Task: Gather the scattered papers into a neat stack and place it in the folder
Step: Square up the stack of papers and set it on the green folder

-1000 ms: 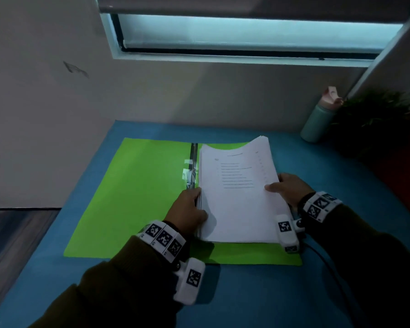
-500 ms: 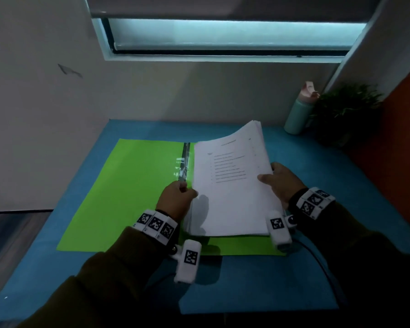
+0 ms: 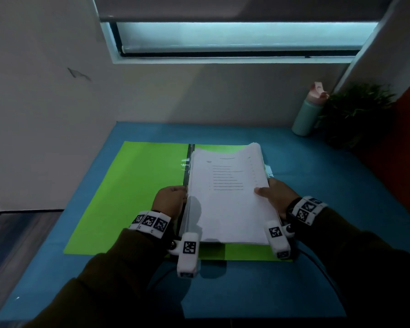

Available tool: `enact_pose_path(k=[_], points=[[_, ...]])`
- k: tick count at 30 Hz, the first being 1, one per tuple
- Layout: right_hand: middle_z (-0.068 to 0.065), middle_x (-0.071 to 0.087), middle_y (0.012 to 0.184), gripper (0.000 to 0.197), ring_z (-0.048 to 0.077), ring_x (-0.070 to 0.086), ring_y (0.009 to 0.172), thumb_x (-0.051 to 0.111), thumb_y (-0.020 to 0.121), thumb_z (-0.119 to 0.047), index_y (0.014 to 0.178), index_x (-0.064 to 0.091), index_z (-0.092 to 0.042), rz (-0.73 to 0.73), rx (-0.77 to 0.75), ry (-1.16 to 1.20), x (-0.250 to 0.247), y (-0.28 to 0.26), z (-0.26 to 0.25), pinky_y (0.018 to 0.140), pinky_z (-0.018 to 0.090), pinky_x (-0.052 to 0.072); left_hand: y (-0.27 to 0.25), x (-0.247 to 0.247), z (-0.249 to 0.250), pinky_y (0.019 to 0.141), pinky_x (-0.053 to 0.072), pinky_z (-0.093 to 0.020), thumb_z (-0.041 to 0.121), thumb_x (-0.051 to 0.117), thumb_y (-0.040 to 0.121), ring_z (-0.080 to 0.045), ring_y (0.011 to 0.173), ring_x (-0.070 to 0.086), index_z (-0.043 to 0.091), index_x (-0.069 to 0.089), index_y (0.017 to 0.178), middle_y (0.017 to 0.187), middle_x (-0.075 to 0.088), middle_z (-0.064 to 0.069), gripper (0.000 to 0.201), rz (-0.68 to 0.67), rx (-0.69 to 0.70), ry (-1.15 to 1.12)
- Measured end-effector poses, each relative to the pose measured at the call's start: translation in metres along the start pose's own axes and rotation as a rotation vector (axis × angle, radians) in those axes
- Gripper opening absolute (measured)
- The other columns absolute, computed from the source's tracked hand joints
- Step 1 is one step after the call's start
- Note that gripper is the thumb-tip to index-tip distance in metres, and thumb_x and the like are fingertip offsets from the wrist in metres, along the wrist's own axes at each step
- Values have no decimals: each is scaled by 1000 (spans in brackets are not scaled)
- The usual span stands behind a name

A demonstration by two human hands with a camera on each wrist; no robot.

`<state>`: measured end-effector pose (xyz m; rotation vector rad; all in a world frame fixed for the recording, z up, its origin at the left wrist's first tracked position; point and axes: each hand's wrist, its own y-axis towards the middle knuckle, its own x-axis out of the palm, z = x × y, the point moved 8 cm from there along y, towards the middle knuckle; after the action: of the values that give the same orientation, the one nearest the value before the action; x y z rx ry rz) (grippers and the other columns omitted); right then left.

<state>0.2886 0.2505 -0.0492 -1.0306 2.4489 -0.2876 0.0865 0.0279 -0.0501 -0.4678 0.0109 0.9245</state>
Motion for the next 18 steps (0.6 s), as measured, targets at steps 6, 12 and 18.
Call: enact_pose_path(k=[6,12,18], points=[[10,66,112,32,28,64,97,61,89,-25,117,57,-10,132,-10,-268,-6,3,-2,85,35,52,1,-40,32,92,51,-44,19,66,89,-33,103,61,2,52,133,124,58,-22,50,118,105,291],[15,64,108,27,31,61,96,59,88,-22,108,57,-4,209,-32,-433,-7,2,-15,80,34,48,22,-134,27,111,32,-53,69,74,66,-43,139,29,2,35,143,151,26,-23,109,371,-143,992],[16,61,115,31,30,58,100,58,88,-21,113,55,-3,225,2,-518,-8,5,-10,80,31,45,27,-162,18,109,32,-52,93,63,41,-42,135,35,2,37,139,145,35,-25,136,435,-192,1082]])
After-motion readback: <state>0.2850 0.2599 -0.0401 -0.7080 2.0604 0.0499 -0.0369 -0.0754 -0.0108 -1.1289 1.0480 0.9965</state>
